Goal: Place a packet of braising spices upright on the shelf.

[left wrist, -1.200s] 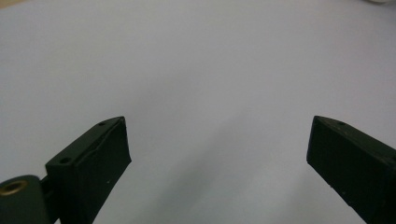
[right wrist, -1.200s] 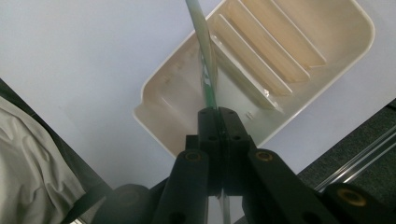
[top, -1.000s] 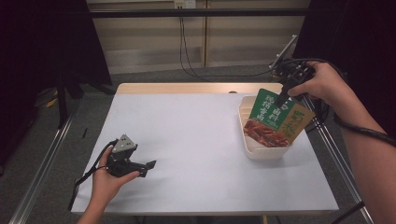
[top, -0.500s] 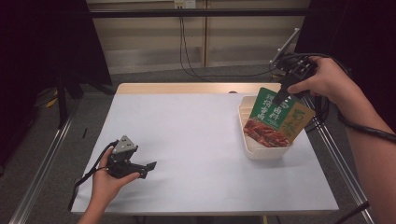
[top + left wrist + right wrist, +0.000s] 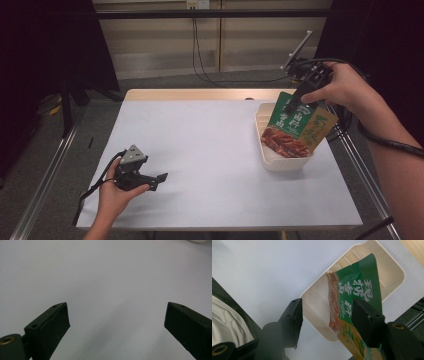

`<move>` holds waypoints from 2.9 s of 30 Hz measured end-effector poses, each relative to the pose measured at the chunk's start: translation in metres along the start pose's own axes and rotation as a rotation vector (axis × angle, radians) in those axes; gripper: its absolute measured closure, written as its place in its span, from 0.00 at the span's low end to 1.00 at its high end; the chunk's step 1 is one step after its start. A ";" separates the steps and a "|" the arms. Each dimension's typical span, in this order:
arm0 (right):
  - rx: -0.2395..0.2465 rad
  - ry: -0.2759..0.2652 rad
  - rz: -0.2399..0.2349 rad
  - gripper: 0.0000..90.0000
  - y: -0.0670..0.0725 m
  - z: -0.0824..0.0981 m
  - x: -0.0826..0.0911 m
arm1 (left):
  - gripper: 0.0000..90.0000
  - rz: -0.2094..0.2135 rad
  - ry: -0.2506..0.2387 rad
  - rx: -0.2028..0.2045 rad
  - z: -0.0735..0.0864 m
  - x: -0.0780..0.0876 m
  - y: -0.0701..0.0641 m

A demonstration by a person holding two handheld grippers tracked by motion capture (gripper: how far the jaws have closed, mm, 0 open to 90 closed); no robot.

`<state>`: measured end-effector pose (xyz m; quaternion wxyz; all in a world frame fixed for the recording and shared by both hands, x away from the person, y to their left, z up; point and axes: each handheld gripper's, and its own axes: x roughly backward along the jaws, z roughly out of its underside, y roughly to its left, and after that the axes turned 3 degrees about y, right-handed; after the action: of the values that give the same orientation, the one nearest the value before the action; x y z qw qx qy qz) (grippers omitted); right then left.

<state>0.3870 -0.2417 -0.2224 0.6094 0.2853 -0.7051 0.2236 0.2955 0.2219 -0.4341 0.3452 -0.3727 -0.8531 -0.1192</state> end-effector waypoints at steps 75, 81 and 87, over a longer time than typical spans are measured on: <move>0.244 0.011 -0.035 0.15 0.075 -0.012 -0.148 | 0.06 0.012 0.029 -0.016 0.001 -0.002 0.000; 0.255 0.017 -0.039 0.15 0.079 -0.012 -0.158 | 0.06 0.004 0.029 -0.014 0.001 -0.001 0.000; 0.275 0.016 -0.038 0.15 0.084 -0.010 -0.166 | 0.06 0.011 0.031 -0.017 0.001 -0.002 0.000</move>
<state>0.3536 -0.1518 -0.3822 0.5743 0.3774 -0.6575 0.3088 0.2957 0.2210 -0.4361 0.3560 -0.3783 -0.8445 -0.1303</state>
